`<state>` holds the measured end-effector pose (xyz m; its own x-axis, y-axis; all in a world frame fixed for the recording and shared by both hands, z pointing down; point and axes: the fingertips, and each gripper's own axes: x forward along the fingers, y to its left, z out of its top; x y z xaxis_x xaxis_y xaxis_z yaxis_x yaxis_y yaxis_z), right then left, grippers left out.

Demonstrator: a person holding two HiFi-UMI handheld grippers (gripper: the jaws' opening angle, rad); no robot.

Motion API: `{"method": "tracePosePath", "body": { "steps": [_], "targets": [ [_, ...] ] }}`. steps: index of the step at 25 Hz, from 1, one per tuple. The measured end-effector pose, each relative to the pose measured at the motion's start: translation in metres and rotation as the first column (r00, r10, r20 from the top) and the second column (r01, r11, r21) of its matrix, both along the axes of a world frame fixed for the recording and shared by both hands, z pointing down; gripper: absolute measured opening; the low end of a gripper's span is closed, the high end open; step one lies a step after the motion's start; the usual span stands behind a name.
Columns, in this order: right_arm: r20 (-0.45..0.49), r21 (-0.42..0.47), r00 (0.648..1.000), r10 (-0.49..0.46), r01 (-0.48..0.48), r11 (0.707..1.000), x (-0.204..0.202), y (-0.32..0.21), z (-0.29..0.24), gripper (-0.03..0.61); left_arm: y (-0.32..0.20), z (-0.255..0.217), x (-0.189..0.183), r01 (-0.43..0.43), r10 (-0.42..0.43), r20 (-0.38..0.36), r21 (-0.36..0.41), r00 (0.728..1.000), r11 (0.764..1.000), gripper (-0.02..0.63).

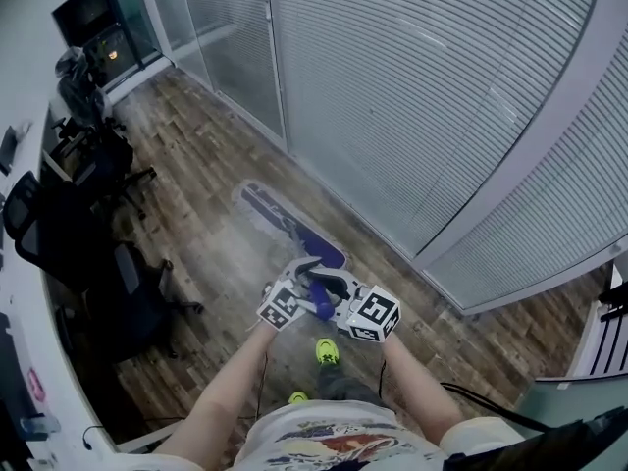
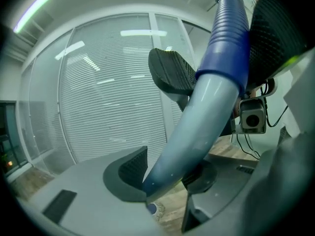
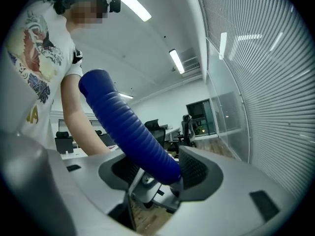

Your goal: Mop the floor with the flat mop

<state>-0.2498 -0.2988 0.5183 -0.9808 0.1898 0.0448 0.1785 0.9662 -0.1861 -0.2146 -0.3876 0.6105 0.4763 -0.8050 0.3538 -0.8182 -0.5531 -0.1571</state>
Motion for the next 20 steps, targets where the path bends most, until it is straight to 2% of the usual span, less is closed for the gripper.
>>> {"method": "tracePosePath", "body": {
  "steps": [4,8,15,20],
  "targets": [
    [0.025,-0.048,1.0,-0.008,0.01,0.999,-0.011,-0.045,-0.001,0.227,-0.045,0.003,-0.013,0.013,-0.013,0.009,-0.027,1.0,1.0,0.144],
    [0.032,-0.06,0.999,-0.033,0.035,0.998,-0.023,-0.056,-0.008,0.229,-0.057,-0.004,-0.027,0.064,-0.065,-0.026,-0.031,0.998,0.997,0.146],
    [0.03,-0.094,0.998,-0.057,0.059,0.994,-0.016,-0.021,-0.006,0.234,-0.024,-0.001,-0.021,0.093,-0.095,-0.036,-0.037,0.995,0.995,0.144],
    [0.008,-0.081,0.995,-0.099,0.099,0.992,-0.003,0.036,-0.014,0.238,0.031,-0.009,-0.008,0.108,-0.109,-0.044,-0.026,0.993,0.994,0.144]
  ]
}}
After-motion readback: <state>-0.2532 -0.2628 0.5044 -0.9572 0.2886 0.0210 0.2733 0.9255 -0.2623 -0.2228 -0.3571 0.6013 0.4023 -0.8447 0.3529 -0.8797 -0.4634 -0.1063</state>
